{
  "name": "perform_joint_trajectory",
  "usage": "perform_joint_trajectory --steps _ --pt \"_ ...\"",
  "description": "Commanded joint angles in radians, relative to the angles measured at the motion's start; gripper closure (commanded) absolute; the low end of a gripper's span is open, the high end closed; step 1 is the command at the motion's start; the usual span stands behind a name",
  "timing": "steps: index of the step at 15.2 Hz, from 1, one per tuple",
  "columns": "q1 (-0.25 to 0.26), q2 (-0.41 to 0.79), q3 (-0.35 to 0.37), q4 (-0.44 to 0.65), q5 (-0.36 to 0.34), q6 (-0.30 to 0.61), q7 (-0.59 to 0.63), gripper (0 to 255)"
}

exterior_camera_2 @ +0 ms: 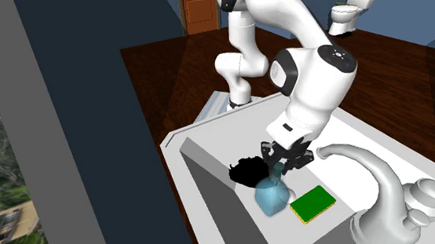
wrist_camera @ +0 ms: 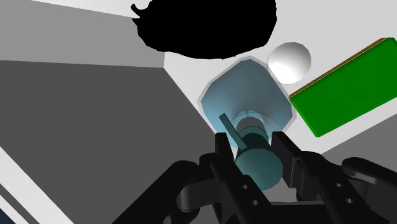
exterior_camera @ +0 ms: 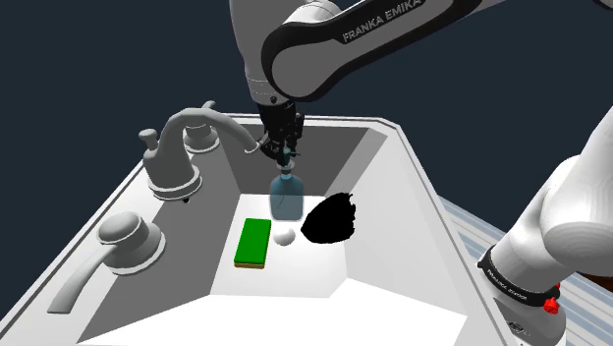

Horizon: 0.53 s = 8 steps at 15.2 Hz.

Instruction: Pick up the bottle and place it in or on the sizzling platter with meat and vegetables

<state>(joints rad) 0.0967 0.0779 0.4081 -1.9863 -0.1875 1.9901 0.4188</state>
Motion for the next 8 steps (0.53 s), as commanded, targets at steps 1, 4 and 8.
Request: perform_joint_trajectory --steps 1,4,8 --pt "0.0 0.001 0.0 0.0 0.0 -0.001 0.0 255" --pt "0.0 0.001 0.0 0.0 -0.001 0.0 0.0 255" --pt "0.0 -0.015 0.001 0.021 0.009 -0.035 -0.008 255"
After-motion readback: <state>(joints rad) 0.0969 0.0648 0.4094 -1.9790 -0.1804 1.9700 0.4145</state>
